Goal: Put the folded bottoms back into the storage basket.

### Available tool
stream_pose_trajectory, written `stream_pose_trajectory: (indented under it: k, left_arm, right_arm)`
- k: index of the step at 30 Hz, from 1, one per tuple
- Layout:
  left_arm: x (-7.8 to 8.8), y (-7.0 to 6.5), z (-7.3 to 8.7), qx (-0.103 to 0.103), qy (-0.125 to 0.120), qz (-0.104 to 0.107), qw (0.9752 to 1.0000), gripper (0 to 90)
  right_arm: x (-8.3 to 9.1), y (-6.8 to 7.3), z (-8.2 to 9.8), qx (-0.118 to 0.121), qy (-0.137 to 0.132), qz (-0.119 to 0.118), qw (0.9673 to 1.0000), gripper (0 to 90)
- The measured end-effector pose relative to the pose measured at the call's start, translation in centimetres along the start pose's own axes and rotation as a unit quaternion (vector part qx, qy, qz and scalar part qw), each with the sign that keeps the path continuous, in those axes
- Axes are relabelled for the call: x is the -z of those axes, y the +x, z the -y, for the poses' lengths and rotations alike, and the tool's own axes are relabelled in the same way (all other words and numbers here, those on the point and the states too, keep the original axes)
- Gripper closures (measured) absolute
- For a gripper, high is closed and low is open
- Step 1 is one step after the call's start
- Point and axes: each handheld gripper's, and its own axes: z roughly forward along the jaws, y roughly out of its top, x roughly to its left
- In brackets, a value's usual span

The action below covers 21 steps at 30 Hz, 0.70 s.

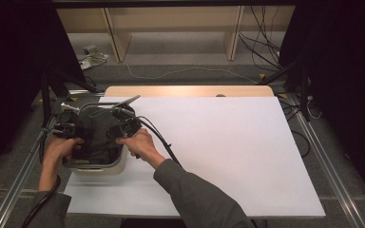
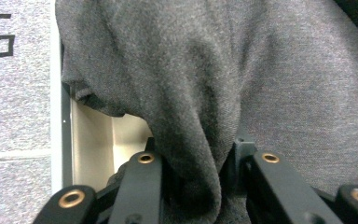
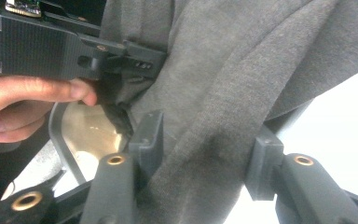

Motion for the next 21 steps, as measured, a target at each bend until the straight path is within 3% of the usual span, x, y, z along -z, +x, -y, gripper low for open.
stream_pose_trajectory:
  k: [8, 12, 13, 17, 21]
  left_arm:
    - [-0.7, 0.1, 0.1, 0.004, 0.002, -0.002, 1.0, 68.9]
    - [-0.7, 0.1, 0.1, 0.003, 0.006, -0.004, 1.0, 62.2]
    - [-0.6, 0.1, 0.0, 0.005, 0.006, -0.005, 1.0, 57.2]
    - [1.3, 1.0, -0.2, 0.024, -0.018, -0.005, 0.9995, 48.4]
    - [1.9, 1.0, -0.1, 0.017, -0.025, -0.007, 0.9995, 56.6]
  right_arm:
    - [1.0, -1.3, 0.0, -0.017, -0.014, -0.001, 0.9998, 44.3]
    - [1.6, -1.7, -0.1, -0.015, -0.019, 0.015, 0.9996, 37.2]
    - [1.7, -1.8, -0.1, -0.017, -0.022, 0.016, 0.9995, 32.3]
    - [2.6, -2.0, -0.2, -0.019, -0.036, -0.01, 0.9991, 28.1]
    - [3.3, -2.1, -0.4, -0.015, -0.043, -0.005, 0.999, 27.6]
